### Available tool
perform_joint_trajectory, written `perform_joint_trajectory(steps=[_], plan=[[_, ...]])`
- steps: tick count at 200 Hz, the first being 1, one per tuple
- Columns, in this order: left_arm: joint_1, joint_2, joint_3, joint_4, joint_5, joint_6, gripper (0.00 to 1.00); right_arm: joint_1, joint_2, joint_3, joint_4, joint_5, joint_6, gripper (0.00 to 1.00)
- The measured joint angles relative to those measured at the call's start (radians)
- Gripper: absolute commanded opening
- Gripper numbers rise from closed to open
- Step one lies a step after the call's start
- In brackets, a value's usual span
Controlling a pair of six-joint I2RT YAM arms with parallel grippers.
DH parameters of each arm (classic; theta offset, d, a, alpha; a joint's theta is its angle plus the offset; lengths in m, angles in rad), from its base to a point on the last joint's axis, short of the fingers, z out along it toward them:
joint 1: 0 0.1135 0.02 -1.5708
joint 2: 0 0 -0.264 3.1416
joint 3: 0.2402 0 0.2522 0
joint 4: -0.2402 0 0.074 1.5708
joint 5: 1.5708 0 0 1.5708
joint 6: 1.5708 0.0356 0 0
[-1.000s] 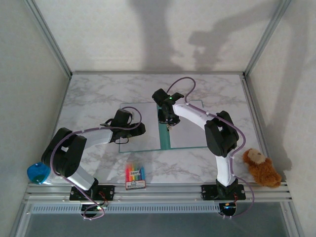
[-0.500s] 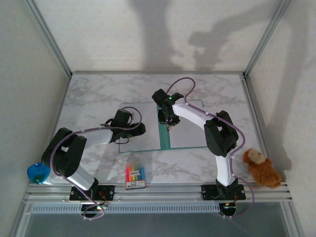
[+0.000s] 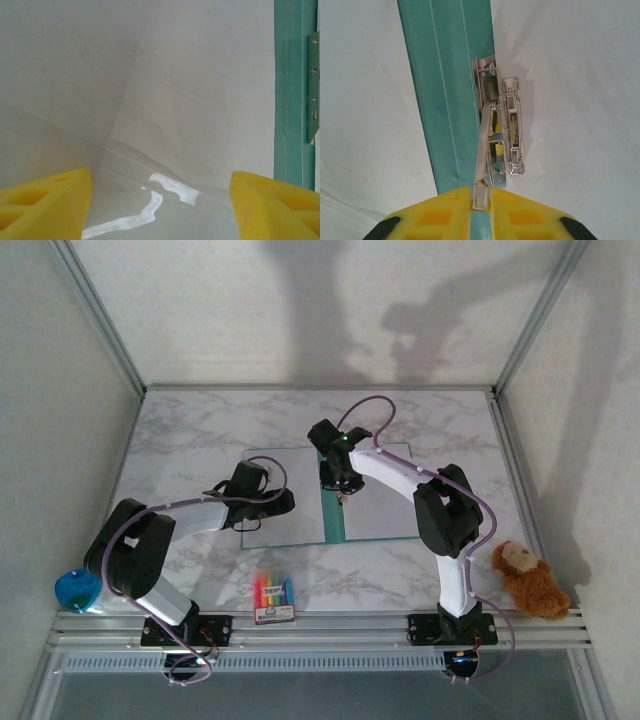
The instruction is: Put the files into the folder
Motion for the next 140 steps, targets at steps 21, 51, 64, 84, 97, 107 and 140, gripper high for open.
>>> perform_joint_trajectory(steps=[21, 51, 64, 84, 97, 107, 140], plan=[[0.0, 0.0, 0.0, 0.0, 0.0, 0.0, 0.73, 0.0, 0.0, 0.001, 0.0, 0.0, -0.002, 0.15], [0.0, 0.0, 0.0, -0.003, 0.0, 0.0, 0.73, 0.0, 0.002, 0.002, -0.005, 0.0, -0.003, 0.14], [0.0, 0.0, 0.0, -0.006, 0.0, 0.0, 0.73, 0.0, 0.003, 0.002, -0.009, 0.0, -0.003, 0.13], [0.0, 0.0, 0.0, -0.007, 0.0, 0.0, 0.73, 0.0, 0.005, 0.002, -0.014, -0.001, -0.003, 0.12], [0.0, 0.0, 0.0, -0.007, 0.0, 0.0, 0.73, 0.0, 0.005, 0.001, -0.015, -0.001, -0.003, 0.11], [0.0, 0.0, 0.0, -0.007, 0.0, 0.0, 0.73, 0.0, 0.005, 0.001, -0.015, -0.002, -0.003, 0.1], [0.0, 0.0, 0.0, -0.007, 0.0, 0.0, 0.73, 0.0, 0.005, -0.011, -0.014, -0.008, -0.006, 0.09]])
